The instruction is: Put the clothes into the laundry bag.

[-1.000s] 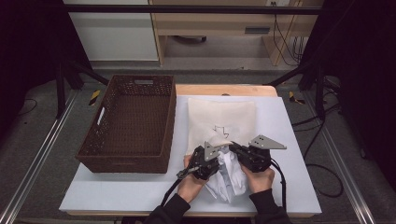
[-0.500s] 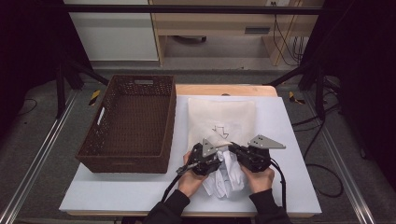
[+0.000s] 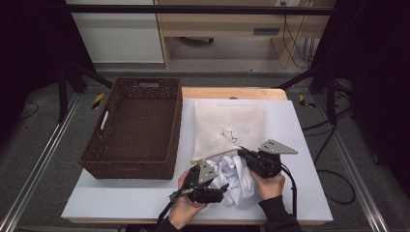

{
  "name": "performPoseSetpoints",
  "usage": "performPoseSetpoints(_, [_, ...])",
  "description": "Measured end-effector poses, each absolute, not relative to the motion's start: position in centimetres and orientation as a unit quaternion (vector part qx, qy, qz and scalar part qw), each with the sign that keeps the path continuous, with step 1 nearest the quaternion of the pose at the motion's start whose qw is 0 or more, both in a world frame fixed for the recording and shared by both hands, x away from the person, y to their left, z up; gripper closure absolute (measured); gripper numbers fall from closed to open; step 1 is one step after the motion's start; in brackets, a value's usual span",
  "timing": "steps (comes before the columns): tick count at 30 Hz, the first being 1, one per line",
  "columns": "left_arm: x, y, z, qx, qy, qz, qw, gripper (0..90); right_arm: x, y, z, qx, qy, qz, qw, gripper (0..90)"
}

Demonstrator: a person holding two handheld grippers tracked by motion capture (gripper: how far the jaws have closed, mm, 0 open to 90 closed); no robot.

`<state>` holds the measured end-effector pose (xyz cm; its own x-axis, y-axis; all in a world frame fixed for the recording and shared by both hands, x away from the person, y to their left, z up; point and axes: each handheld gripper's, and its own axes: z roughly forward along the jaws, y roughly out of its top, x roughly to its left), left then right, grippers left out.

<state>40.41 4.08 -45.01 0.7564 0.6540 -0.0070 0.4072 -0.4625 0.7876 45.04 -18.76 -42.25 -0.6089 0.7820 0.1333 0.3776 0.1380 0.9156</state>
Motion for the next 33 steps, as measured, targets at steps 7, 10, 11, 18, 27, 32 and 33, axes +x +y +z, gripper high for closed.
performPoseSetpoints(7, [42.1, 3.1, -48.1, 0.848, 0.343, 0.147, 0.376, 37.7, 45.1, -18.6, -42.3, 0.398, 0.731, 0.521, 0.191, 87.1])
performPoseSetpoints(10, [42.4, 3.4, -48.1, 0.840, 0.352, 0.154, 0.383, 56.3, 45.1, -18.6, -42.3, 0.398, 0.730, 0.521, 0.191, 87.1])
performPoseSetpoints(11, [42.5, 3.7, -48.0, 0.838, 0.355, 0.151, 0.386, 64.3, 45.1, -18.7, -42.3, 0.399, 0.730, 0.521, 0.191, 87.1])
performPoseSetpoints(18, [42.7, 3.9, -45.8, 0.822, 0.342, 0.167, 0.424, 80.9, 45.1, -18.7, -42.3, 0.399, 0.728, 0.523, 0.191, 87.1])
performPoseSetpoints(27, [45.9, 1.9, -45.7, 0.822, 0.349, 0.182, 0.411, 80.4, 45.1, -18.8, -42.2, 0.401, 0.725, 0.526, 0.193, 87.1])
performPoseSetpoints(32, [47.5, 1.4, -47.6, 0.821, 0.365, 0.200, 0.391, 74.3, 45.0, -18.7, -42.2, 0.401, 0.726, 0.526, 0.191, 87.1])
performPoseSetpoints(33, [47.5, 1.5, -47.8, 0.819, 0.367, 0.200, 0.394, 72.9, 45.0, -18.7, -42.2, 0.398, 0.728, 0.524, 0.191, 87.1])
